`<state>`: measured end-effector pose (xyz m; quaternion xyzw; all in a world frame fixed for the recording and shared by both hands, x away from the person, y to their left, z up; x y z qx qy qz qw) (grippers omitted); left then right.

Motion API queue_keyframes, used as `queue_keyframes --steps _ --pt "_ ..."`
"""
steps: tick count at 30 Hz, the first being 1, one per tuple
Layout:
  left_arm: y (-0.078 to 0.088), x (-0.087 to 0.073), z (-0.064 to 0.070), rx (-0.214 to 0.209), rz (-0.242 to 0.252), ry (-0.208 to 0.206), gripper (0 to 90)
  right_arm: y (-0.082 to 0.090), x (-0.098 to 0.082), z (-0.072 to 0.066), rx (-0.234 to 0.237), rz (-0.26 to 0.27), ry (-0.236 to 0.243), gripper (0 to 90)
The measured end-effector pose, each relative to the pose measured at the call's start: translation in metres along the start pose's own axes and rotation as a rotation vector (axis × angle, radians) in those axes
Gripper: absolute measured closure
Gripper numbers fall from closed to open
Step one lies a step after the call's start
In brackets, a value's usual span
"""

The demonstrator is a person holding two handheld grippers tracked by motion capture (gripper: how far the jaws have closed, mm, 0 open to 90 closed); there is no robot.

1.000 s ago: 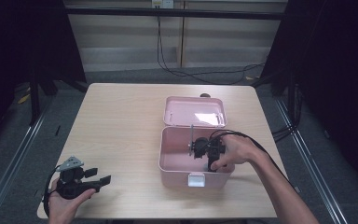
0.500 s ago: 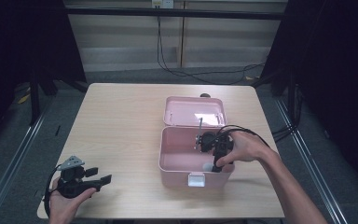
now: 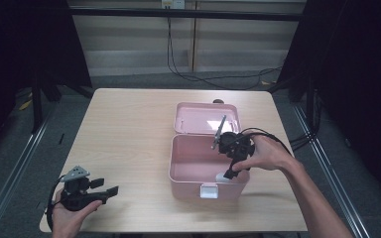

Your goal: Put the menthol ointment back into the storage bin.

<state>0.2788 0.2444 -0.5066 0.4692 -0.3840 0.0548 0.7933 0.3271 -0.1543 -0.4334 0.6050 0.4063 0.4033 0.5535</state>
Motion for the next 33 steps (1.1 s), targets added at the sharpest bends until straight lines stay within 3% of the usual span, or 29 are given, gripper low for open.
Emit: queue_keyframes --steps 17,24,30,31,33 --pt "0.000 0.000 0.000 0.004 -0.001 -0.001 30.6 0.020 -0.004 0.000 -0.044 0.146 -0.059 25.3" --pt "0.001 0.000 0.000 0.009 0.002 0.010 33.9 0.026 -0.007 0.002 -0.075 0.267 -0.086 25.7" --pt "0.001 0.000 0.000 0.007 0.003 0.008 32.6 0.029 -0.012 0.002 -0.080 0.318 -0.111 25.7" --pt "0.001 0.000 0.000 0.008 0.003 0.007 32.6 0.031 -0.015 0.002 -0.081 0.352 -0.121 25.9" --pt "0.001 0.000 0.000 0.008 0.003 0.007 32.5 0.031 -0.017 0.003 -0.087 0.368 -0.130 25.8"
Point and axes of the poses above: each handheld gripper's, and its own axes: y roughly backward along the jaws, x roughly out of its top, z roughly to its right, the point moved 6 cm from there along -y, roughly forward along the jaws, and after that the axes turned 5 degrees about -z, right-handed, at the moved point
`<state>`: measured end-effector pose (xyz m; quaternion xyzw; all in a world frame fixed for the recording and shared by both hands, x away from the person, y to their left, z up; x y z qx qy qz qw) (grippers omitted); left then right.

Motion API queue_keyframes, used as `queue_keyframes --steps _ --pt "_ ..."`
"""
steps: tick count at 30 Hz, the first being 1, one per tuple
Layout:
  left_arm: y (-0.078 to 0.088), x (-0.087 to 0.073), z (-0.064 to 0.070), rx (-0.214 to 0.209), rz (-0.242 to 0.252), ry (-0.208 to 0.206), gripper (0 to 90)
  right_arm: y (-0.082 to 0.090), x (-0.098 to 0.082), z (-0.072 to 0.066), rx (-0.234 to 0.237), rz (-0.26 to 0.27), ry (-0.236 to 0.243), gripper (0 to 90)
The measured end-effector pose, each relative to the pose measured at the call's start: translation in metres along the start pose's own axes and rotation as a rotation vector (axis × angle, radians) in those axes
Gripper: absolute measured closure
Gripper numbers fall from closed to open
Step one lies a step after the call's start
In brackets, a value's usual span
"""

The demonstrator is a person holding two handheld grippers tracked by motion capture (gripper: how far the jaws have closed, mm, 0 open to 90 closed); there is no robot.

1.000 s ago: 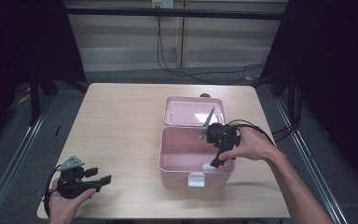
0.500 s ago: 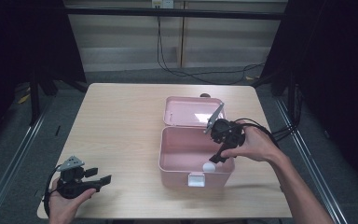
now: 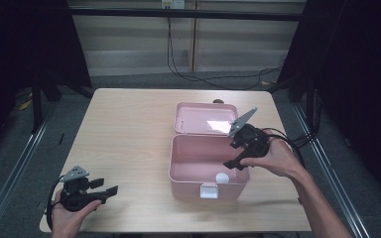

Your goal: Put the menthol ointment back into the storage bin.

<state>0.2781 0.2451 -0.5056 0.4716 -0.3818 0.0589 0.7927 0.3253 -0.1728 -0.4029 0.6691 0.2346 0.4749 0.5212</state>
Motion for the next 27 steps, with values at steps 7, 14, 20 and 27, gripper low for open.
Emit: queue_keyframes --steps 7,14,20,27 --pt "0.000 0.000 0.000 0.001 0.002 0.003 31.7 0.007 -0.014 0.003 -0.024 0.086 -0.043 27.1" --pt "0.000 0.000 0.000 0.000 0.003 0.003 31.5 0.020 -0.030 0.006 -0.082 0.195 -0.112 28.6" --pt "0.000 0.000 0.001 0.003 0.003 0.002 31.6 0.024 -0.046 0.007 -0.134 0.242 -0.174 29.0" --pt "0.000 0.000 0.000 0.008 0.002 -0.002 32.2 0.032 -0.066 0.010 -0.197 0.293 -0.260 28.6"
Point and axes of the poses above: each handheld gripper's, and its own axes: y roughly backward along the jaws, x roughly out of its top, z roughly to its right, the point moved 6 cm from there along -y, roughly forward along the jaws, and after that the axes turned 5 degrees about -z, right-handed, at the moved point
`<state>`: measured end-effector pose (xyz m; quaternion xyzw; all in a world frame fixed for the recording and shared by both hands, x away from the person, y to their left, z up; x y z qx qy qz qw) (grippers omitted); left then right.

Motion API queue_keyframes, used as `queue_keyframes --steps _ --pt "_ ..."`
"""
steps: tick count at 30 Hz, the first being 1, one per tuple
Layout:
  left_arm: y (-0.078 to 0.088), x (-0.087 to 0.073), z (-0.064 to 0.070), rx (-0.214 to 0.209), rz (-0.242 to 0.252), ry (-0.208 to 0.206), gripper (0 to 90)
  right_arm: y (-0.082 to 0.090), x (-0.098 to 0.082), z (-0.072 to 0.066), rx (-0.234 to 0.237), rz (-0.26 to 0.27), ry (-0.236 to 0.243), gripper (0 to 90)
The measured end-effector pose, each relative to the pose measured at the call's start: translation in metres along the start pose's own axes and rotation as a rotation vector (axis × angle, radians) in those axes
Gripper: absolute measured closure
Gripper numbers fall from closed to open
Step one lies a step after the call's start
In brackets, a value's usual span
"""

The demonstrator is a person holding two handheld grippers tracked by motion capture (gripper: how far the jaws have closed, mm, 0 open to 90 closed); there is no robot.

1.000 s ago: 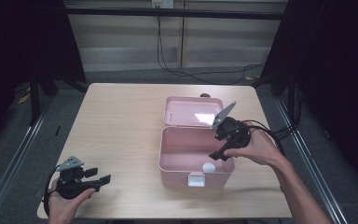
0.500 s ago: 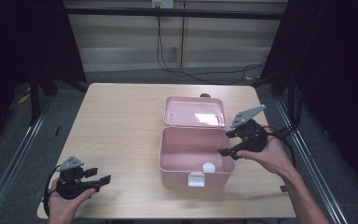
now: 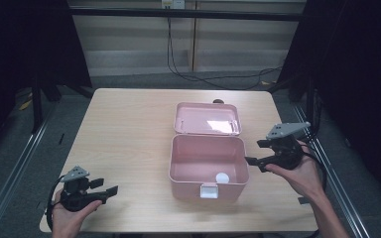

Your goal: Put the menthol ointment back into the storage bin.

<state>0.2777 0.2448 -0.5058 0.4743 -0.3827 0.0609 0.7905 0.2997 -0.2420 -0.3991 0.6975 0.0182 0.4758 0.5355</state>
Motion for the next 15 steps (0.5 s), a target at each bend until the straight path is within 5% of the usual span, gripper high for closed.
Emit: queue_keyframes --steps 5,15 --pt "0.000 0.000 -0.001 0.006 -0.005 -0.001 32.2 0.006 -0.020 0.009 -0.022 0.069 -0.084 29.1" --pt "-0.001 0.000 -0.001 0.005 -0.003 0.003 32.2 0.002 -0.065 0.009 -0.070 0.105 -0.175 29.0"
Point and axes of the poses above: each handheld gripper's, and its own axes: y roughly backward along the jaws, x roughly out of its top, z roughly to its right, the point moved 6 cm from there along -y, roughly forward along the jaws, and after that the axes turned 5 degrees about -z, right-handed, at the moved point
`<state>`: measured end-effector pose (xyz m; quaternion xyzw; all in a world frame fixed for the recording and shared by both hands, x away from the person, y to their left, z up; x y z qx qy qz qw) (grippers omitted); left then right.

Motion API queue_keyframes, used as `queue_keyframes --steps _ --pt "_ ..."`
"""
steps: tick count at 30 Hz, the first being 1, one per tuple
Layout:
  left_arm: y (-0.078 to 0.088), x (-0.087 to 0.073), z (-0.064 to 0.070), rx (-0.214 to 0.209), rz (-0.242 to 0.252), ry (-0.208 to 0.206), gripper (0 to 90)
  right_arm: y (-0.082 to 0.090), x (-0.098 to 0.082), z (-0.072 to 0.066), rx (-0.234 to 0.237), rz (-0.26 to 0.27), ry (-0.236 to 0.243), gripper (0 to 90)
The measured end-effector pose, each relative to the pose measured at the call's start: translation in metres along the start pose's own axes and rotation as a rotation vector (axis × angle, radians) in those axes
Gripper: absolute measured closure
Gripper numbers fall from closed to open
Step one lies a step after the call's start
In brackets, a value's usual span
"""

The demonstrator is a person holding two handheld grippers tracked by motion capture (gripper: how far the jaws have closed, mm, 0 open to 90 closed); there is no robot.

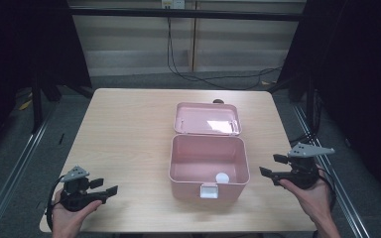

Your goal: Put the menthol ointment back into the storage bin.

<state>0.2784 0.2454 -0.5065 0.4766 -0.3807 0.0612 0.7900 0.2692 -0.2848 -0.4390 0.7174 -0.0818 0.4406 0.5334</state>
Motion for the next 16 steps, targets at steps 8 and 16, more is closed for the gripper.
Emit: queue_keyframes --steps 8,16 --pt "0.001 0.000 0.000 -0.003 0.004 0.007 32.2 -0.001 -0.025 0.003 -0.030 0.047 -0.066 29.3" --pt "0.002 0.000 0.000 -0.002 0.003 -0.004 32.2 0.003 -0.040 0.010 -0.034 0.069 -0.111 28.4"
Point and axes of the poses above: each handheld gripper's, and its own axes: y roughly backward along the jaws, x roughly out of its top, z roughly to its right, the point moved 6 cm from there along -y, roughly forward along the jaws, and after that the axes turned 5 degrees about -z, right-handed, at the moved point
